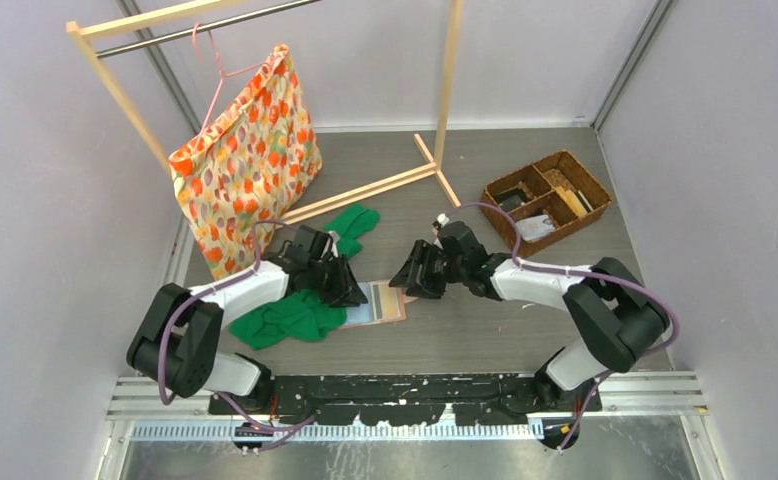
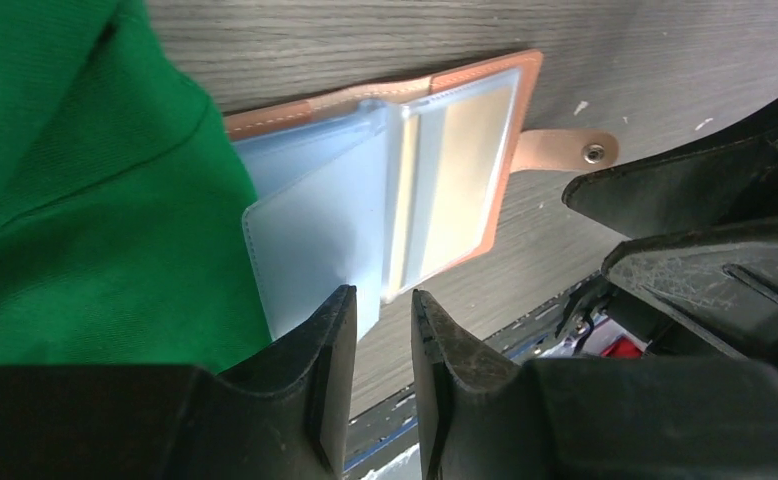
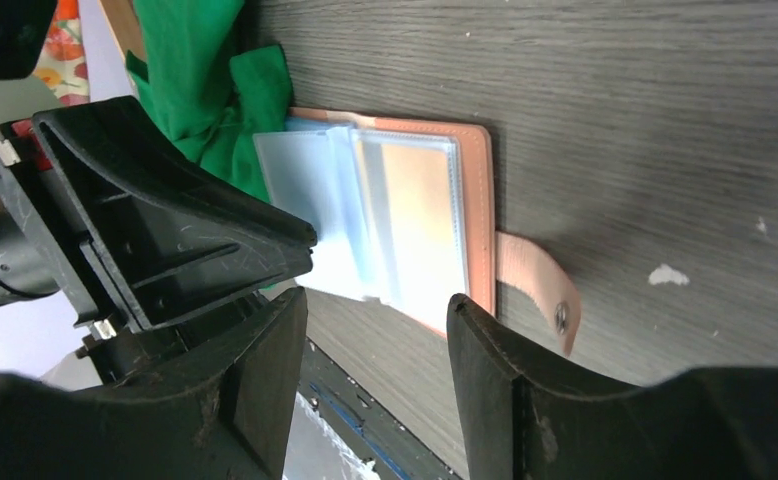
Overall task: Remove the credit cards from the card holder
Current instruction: Remove the credit card from the card holder.
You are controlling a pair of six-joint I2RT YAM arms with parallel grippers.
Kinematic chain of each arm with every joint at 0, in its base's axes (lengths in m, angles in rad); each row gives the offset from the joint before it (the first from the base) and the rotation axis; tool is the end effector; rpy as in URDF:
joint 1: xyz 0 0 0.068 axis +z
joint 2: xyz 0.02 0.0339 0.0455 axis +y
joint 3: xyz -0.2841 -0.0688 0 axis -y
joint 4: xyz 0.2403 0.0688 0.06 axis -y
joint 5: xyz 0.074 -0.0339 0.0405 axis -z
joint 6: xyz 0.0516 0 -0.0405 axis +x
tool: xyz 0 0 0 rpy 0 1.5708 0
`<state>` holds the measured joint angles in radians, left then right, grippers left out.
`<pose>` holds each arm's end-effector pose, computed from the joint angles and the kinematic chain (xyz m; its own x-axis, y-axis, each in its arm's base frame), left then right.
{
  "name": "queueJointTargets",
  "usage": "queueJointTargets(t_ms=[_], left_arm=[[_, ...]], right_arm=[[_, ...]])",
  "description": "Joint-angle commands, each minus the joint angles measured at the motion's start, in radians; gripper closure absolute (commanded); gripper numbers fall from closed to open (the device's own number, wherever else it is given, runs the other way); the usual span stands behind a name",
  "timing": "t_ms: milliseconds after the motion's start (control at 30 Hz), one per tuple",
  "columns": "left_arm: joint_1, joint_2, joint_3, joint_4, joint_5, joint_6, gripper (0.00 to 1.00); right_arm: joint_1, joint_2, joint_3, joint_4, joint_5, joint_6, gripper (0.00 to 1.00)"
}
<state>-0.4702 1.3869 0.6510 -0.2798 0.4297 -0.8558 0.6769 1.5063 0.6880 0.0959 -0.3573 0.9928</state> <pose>0.2133 -0.1325 0.1732 -0.9555 -0.2844 -0.0782 -0.1737 0.7569 -0.6301 0.2237 0.2029 0.1817 -0.9444 0.2477 -0.2162 -0.0007 0.6561 0.7547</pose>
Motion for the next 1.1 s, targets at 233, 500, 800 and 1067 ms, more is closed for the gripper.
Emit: queueJointTargets(t_ms=[233, 500, 800, 1067], left_arm=[[0.001, 0.063, -0.049, 0.055, -0.08, 0.014, 0.73], [0.001, 0.124, -0.061, 0.103, -0.059, 0.009, 0.74], [0.001, 0.138, -0.065, 0.114, -0.05, 0.011, 0.75], [0.001, 0.024, -0.059, 0.023, -0.104, 0.033, 0.75]], right_arm=[[0.03, 0.134, -0.002, 0.193, -0.072, 0.009, 0.42], [0.047, 0.207, -0.02, 0.279, -0.094, 0.048, 0.42], [0.05, 0.232, -0.002, 0.328, -0.141, 0.075, 0.42], [0.05, 0.182, -0.007, 0.161, -0.018, -0.001, 0.42]])
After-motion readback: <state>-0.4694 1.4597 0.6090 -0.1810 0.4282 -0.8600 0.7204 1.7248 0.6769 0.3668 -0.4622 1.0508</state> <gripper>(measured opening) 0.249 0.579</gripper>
